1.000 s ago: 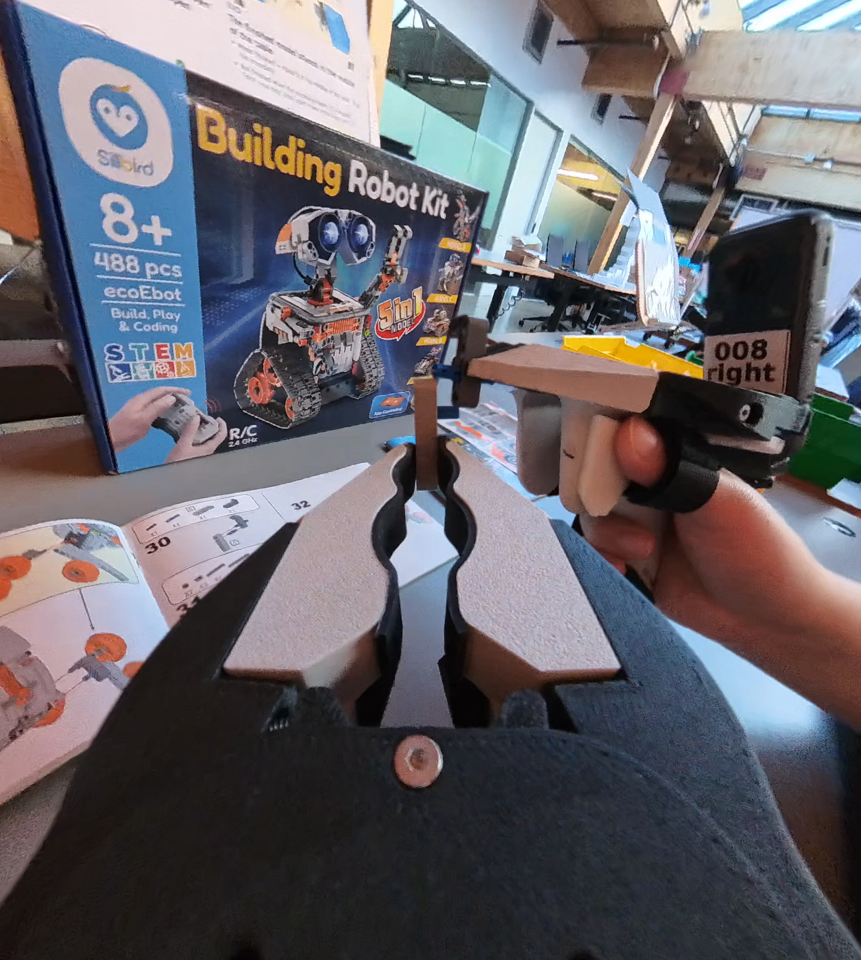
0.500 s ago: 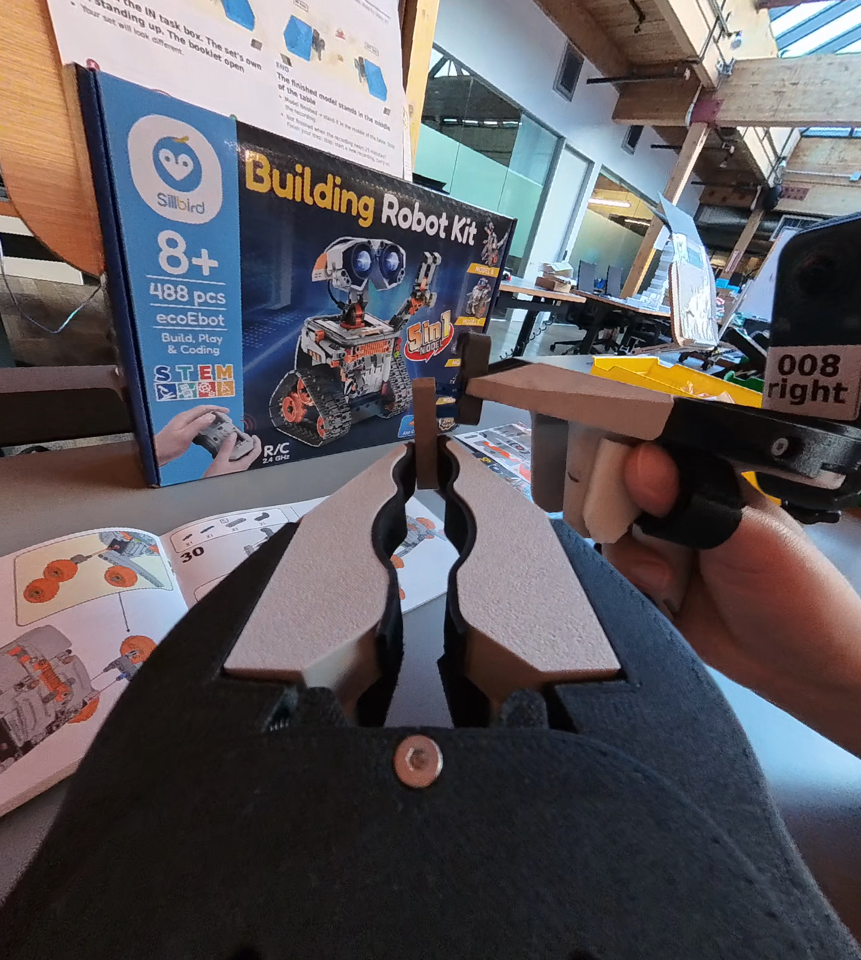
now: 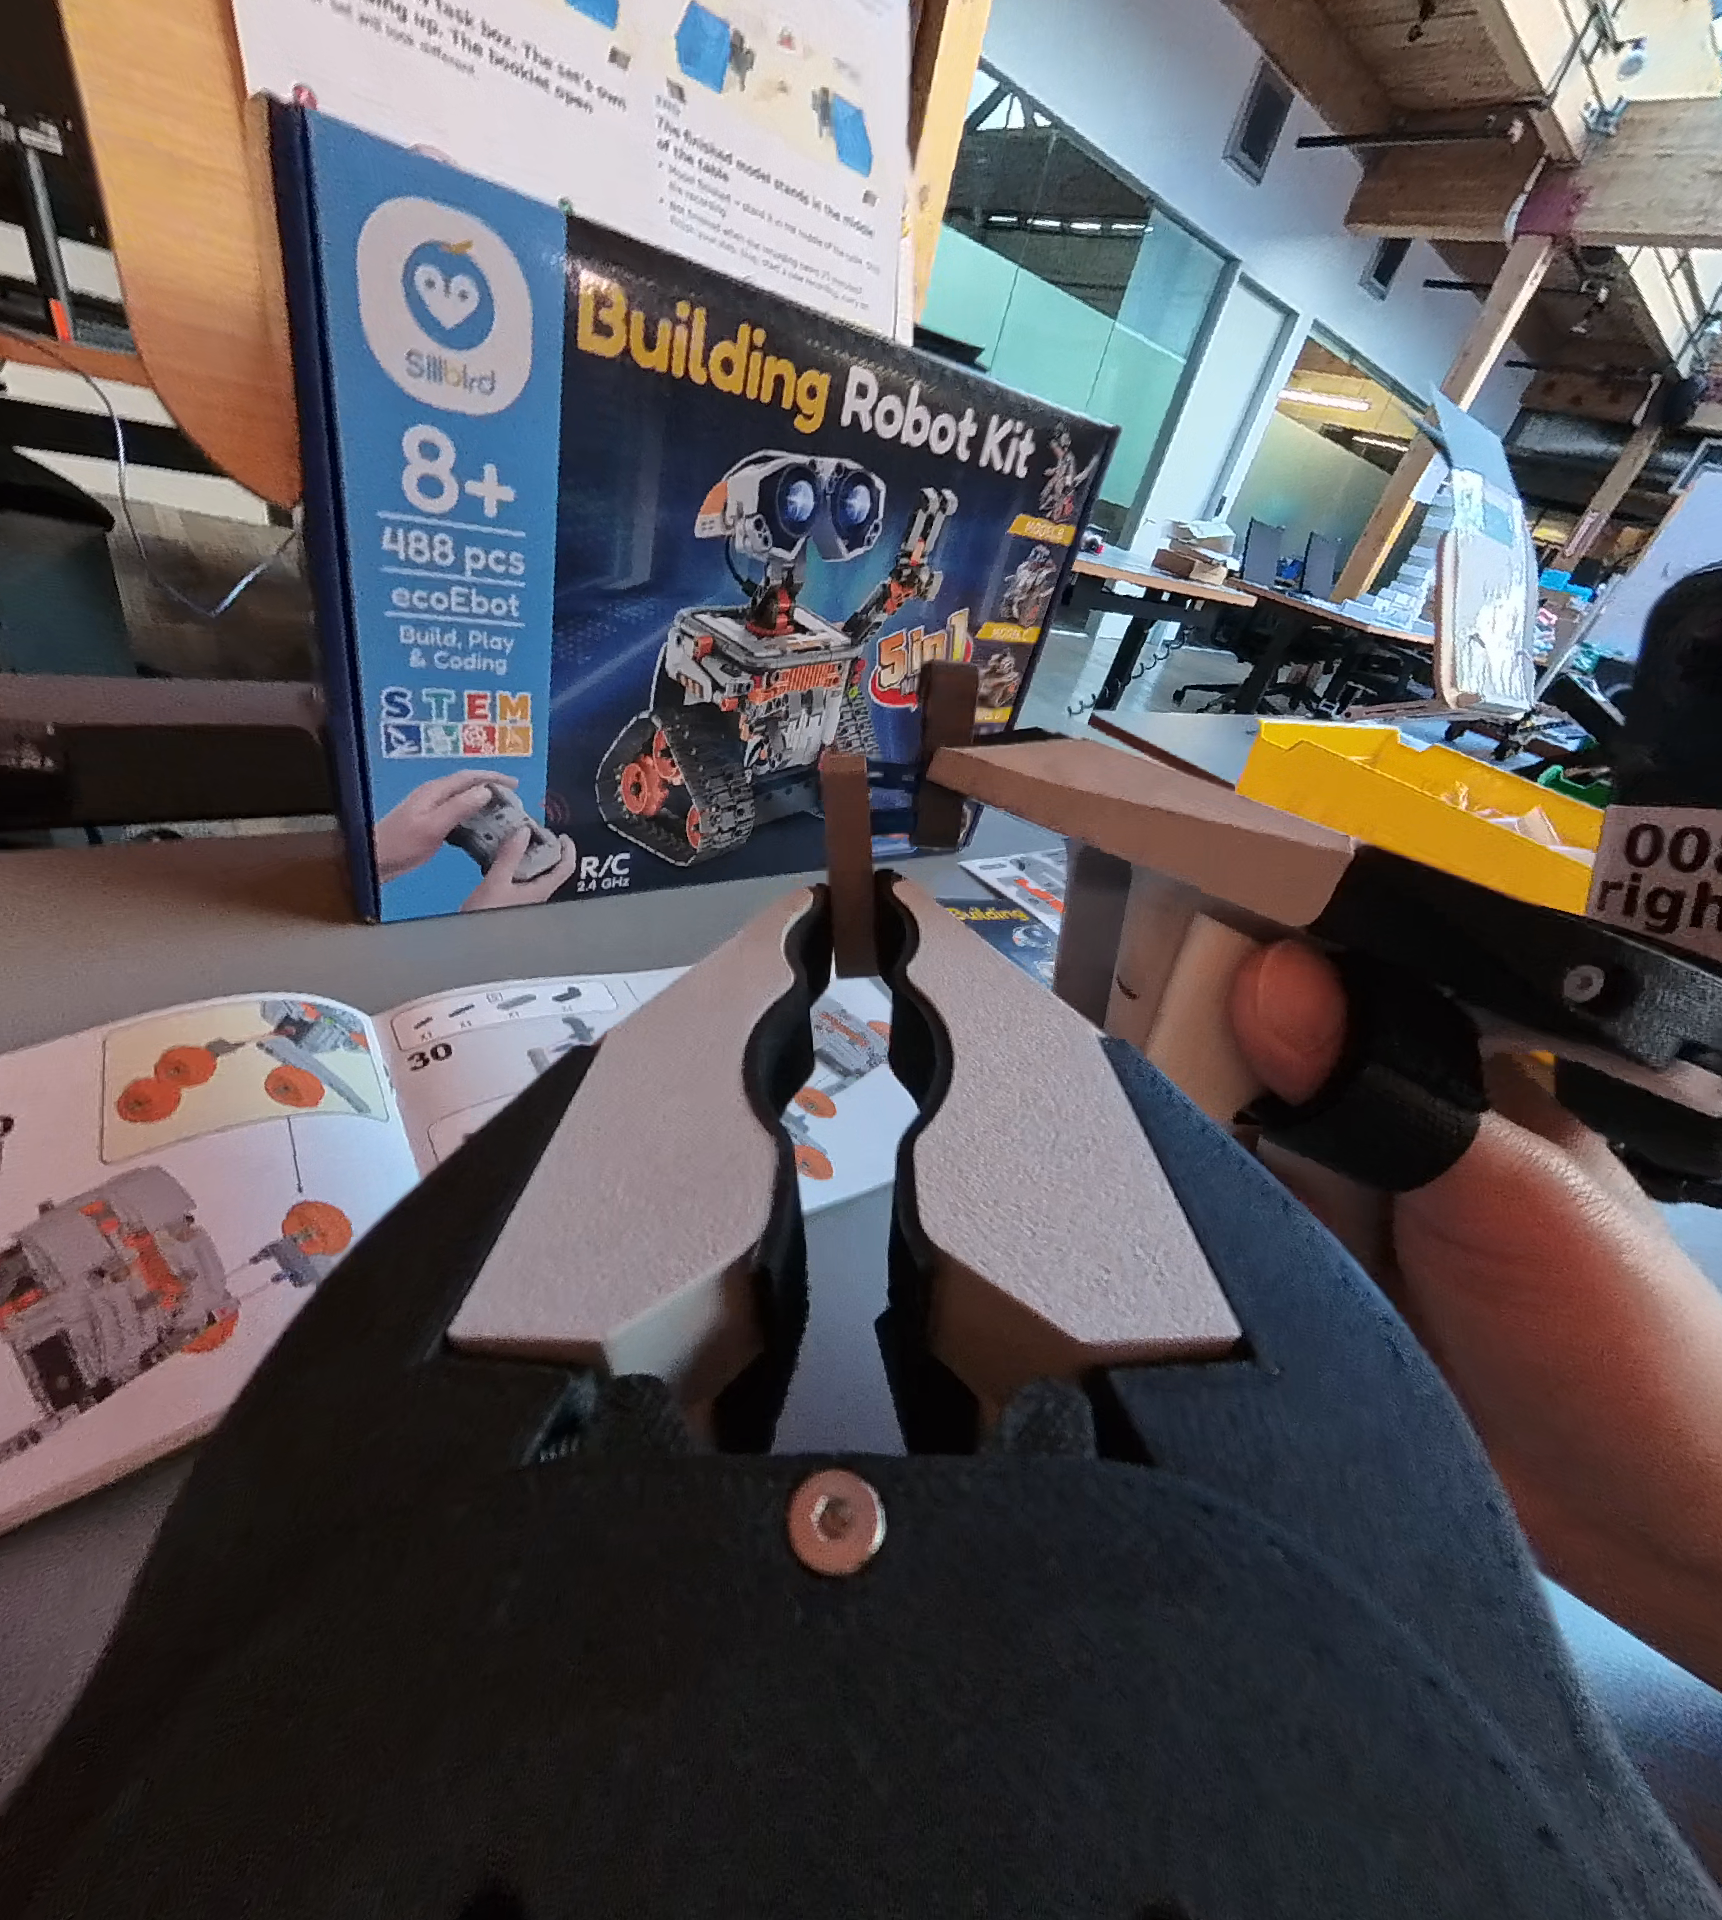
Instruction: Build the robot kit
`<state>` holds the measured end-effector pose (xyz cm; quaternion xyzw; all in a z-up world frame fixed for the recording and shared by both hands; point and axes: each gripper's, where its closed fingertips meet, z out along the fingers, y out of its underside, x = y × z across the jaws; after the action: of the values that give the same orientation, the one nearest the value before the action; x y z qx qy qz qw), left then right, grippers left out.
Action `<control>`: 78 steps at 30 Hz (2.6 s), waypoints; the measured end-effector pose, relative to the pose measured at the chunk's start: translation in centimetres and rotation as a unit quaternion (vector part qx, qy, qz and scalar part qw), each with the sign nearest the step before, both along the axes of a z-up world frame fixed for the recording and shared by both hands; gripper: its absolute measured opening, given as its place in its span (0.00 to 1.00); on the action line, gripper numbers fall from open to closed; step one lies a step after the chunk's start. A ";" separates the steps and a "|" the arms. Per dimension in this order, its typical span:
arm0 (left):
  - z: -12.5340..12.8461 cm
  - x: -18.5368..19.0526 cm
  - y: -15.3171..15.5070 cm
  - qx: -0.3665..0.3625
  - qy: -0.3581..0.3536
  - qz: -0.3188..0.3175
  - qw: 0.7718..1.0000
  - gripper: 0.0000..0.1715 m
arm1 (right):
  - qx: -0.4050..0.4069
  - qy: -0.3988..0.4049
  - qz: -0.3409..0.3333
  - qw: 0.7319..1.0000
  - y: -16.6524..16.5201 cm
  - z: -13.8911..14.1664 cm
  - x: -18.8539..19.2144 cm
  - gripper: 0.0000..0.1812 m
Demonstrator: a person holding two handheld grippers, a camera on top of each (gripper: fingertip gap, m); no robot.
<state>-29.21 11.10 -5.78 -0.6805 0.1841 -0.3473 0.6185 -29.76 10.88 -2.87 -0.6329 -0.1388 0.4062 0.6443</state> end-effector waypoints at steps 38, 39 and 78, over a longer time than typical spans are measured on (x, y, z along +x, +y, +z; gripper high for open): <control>-6.4 -0.5 -0.2 -0.042 0.241 -0.054 0.968 0.03 | -0.280 -0.494 0.147 0.810 -2.8 -14.9 8.2 0.04; -6.9 -0.4 -0.3 -0.050 0.253 -0.061 0.964 0.03 | -0.289 -0.540 0.141 0.778 -3.5 -15.4 9.1 0.04; -5.0 -0.5 -1.6 -0.074 0.198 -0.089 0.973 0.03 | -0.370 -0.664 0.201 0.617 -5.0 -13.8 7.8 0.13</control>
<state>-29.73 9.50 -10.75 -0.7603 0.3367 -0.2722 0.4844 -22.01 5.90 -16.68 -0.8711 -0.4908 0.0115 -0.0103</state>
